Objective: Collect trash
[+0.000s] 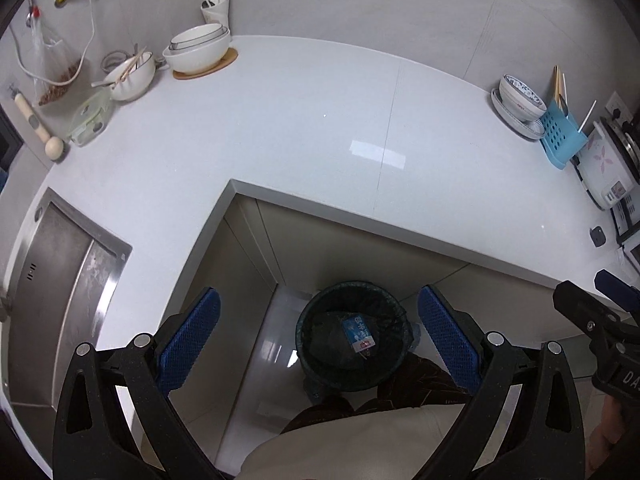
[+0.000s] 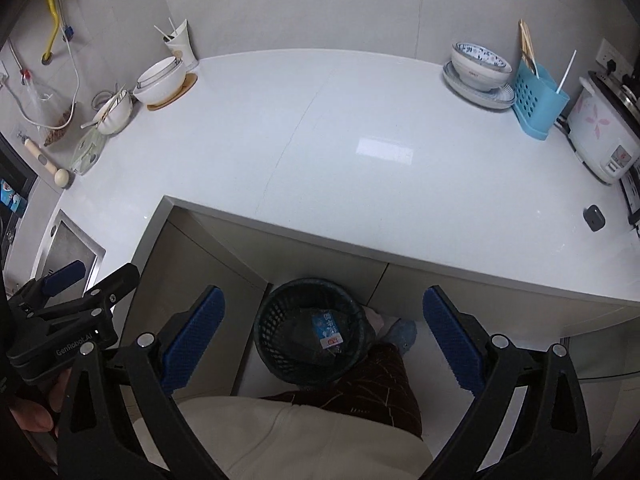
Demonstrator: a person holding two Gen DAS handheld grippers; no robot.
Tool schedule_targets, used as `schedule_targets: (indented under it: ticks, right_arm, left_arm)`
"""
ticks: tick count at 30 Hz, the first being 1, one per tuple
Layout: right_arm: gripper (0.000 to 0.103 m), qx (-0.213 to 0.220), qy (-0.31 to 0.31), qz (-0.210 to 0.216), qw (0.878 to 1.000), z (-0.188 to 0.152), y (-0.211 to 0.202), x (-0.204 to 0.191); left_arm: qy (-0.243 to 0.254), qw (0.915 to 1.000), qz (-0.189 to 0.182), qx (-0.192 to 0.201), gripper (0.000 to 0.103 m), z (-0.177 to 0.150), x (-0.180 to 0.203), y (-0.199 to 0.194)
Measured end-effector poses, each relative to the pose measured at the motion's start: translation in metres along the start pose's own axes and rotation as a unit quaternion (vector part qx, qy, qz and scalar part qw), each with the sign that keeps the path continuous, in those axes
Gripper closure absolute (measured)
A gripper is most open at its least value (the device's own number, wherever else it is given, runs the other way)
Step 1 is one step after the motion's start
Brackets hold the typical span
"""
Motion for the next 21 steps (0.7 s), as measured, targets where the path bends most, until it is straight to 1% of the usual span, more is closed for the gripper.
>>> schedule_targets:
  ticks: [6, 11, 21]
  right_arm:
    - [0.008, -0.003, 0.002, 0.002, 1.000, -0.005, 0.006, -0.002]
    - [0.008, -0.006, -0.001, 0.001, 1.000, -0.007, 0.009, -0.005]
    - [0.008, -0.014, -0.005, -0.004, 1.000, -0.009, 0.015, -0.007]
  left_arm:
    - [-0.006, 0.9999, -0.004, 0.010, 0.006, -0.006, 0.001, -0.002]
    - [0.001, 1.0000, -0.006, 0.001, 0.006, -0.008, 0.005, 0.001]
    - [-0.006, 0.9997, -0.017, -0.014, 0.006, -0.013, 0.004, 0.005]
Point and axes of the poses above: each gripper's, at about its wrist camera, not at the fingertips, and y roughly the way its jaws point, x to its right, z to its top, the point moved 2 cm from there along y, roughly the way its jaws point, and after that the axes turned 8 degrees about -y, right-handed, at the moved point
